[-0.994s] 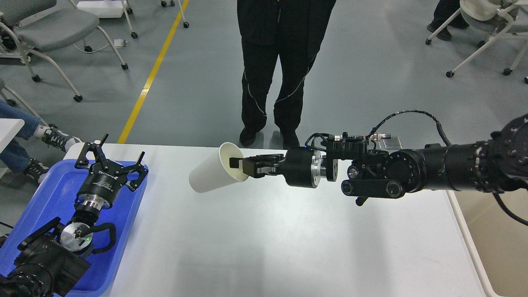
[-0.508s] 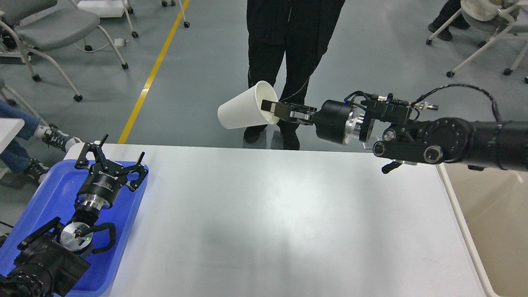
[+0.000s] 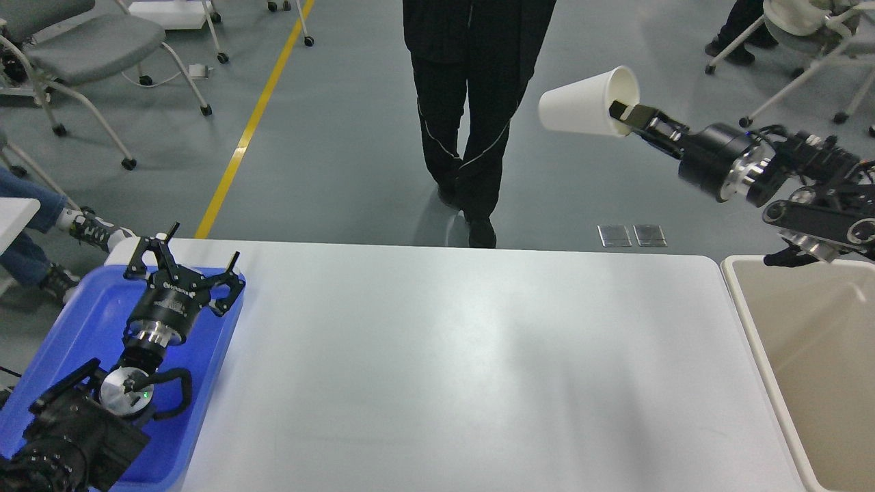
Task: Tidy desktop
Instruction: 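Carry the cup over the beige bin and release it inside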
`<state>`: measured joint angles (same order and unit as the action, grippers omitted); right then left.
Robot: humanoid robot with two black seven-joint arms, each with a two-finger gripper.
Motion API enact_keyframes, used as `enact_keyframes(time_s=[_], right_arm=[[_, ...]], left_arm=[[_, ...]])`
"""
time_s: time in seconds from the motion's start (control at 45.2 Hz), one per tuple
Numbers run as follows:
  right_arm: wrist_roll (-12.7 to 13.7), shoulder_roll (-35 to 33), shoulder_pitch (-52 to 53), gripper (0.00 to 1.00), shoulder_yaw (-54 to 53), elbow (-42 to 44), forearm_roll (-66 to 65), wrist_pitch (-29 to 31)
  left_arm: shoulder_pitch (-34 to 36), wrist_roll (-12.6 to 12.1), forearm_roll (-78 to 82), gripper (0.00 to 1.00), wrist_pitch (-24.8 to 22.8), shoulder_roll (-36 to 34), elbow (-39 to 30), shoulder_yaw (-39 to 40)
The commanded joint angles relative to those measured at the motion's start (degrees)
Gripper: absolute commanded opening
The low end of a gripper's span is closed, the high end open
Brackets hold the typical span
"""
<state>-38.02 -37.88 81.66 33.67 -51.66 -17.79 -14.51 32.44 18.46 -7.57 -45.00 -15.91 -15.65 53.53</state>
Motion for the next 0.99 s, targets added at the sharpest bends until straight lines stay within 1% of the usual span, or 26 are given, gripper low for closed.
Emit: enact_keyframes(time_s=[0.0,0.155,0.199,0.331,0.42,0.53,0.575,0.685,0.729,0.773,0.818,0.972], right_arm=[[3.29,-5.54,-11.6,0.0,-0.01,15.6,8.03,2.38],[7.51,-5.72,-19.08,0.0,-0.45,25.89,12.43,5.37],[9.18,-5.8,-20.48,0.0,-0.45,28.27,13.48,5.64],[16.82,-5.89,-23.82,0.0,-0.53,34.33,14.63,5.9],[21.05,-5.72,-25.67,0.0,-0.97,37.06,14.72,5.81],[25.97,-5.72,-27.52,0.0,-4.48,38.21,14.72,5.81],[28.51,-5.72,-28.22,0.0,-6.32,38.65,14.72,5.81],[35.81,-5.19,-30.07,0.0,-10.11,39.79,14.63,5.73],[37.83,-4.93,-30.77,0.0,-10.73,40.14,14.63,5.64],[39.16,-4.49,-31.47,0.0,-10.9,40.49,14.63,5.55],[39.95,-3.79,-32.44,0.0,-10.99,40.58,14.63,5.37],[41.01,-0.45,-36.13,0.0,-10.99,42.34,14.63,5.2]], left_arm=[[-0.01,0.0,0.01,1.0,0.0,0.0,0.0,0.0],[-0.01,0.0,0.01,1.0,0.0,0.0,0.0,0.0],[-0.01,0.0,0.01,1.0,0.0,0.0,0.0,0.0],[-0.01,0.0,0.01,1.0,0.0,0.0,0.0,0.0],[-0.01,0.0,0.01,1.0,0.0,0.0,-0.09,0.0],[-0.01,0.0,0.01,1.0,0.0,0.0,0.0,0.0],[-0.01,0.0,0.01,1.0,0.0,0.0,-0.09,0.0],[-0.01,0.0,0.01,1.0,0.0,0.0,0.0,0.0],[-0.01,0.0,0.01,1.0,0.0,0.0,0.0,0.0],[-0.01,0.0,0.01,1.0,0.0,0.0,0.0,0.0],[-0.01,0.0,0.01,1.0,0.0,0.0,-0.09,0.0],[-0.01,0.0,0.01,1.0,0.0,0.0,0.0,0.0]])
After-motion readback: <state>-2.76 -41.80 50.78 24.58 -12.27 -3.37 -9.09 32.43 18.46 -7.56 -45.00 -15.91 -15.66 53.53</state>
